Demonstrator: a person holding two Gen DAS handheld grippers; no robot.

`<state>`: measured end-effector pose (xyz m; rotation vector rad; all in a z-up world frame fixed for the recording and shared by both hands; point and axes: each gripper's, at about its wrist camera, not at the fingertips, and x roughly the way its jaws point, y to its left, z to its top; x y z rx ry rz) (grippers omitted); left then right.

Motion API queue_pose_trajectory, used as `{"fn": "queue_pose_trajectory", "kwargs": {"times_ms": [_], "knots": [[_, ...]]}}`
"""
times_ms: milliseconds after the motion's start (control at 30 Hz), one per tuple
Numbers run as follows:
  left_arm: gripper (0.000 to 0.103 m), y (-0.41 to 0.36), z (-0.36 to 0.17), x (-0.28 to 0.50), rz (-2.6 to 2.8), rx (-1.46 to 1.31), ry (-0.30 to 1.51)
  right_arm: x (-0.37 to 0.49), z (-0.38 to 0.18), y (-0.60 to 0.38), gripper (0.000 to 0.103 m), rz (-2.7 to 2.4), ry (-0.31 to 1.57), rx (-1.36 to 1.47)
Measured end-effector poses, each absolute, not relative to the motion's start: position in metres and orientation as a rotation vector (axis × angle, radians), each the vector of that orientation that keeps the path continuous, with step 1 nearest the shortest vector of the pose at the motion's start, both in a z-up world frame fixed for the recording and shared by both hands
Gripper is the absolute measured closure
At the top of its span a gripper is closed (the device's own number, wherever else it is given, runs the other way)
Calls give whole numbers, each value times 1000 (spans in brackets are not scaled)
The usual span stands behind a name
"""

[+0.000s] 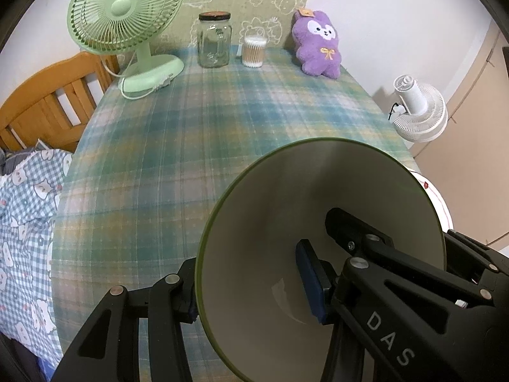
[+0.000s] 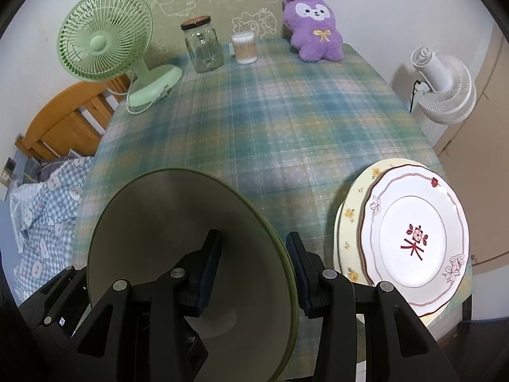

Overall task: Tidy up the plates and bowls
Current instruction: 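Tilt the held bowl stack with both tools over the patterned plate stack, then lower the bowl stack onto the patterned plate stack with both tools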

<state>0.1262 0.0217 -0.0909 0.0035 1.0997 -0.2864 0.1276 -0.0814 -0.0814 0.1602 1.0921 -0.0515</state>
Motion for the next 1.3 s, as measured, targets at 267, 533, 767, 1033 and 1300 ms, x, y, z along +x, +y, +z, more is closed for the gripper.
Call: {"fn": "queue_pose_trajectory", "kwargs": {"times_ms": [267,533,767,1033,1300], "knots": [[52,5,-83,126,-263,16,1080,128,-74,-99,58,-27,1073,170],[52,-23,-77,127,-223,-5,1080,136,-67,-127,58,13,1077,146],[52,-53,-73,129,-204,-15,1078,140,-62,-158,58,31,1078,138],[52,-88,-72,131,-205,-18,1081,142,-60,-194,58,26,1087,135],[52,-120,-75,131,-214,-21,1085,142,-60,-227,58,16,1091,133]]}}
